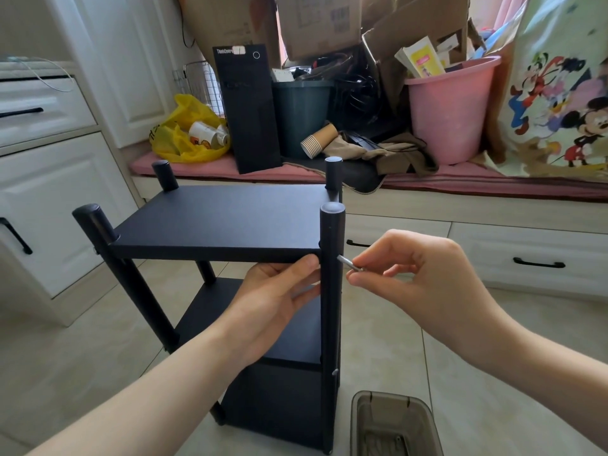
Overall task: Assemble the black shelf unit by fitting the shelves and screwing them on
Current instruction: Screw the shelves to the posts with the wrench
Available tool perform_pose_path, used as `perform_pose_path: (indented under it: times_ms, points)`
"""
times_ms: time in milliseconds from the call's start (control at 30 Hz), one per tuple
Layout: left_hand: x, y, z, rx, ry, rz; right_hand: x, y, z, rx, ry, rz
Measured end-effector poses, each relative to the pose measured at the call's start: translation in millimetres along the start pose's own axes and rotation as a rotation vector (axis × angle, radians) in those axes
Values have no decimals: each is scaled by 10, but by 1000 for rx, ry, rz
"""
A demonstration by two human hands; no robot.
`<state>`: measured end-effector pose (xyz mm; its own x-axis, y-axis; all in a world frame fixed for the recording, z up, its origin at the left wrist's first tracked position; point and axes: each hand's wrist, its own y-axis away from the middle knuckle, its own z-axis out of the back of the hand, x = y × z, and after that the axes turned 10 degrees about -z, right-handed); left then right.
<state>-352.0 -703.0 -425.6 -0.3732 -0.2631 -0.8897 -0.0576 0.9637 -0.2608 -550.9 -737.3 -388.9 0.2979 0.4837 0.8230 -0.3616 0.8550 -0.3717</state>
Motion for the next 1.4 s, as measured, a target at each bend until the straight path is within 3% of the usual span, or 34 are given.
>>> perform_pose_path:
  times_ms: [1400]
  points:
    - [22, -26, 51, 45, 0, -31, 31, -81, -159, -38, -66, -59]
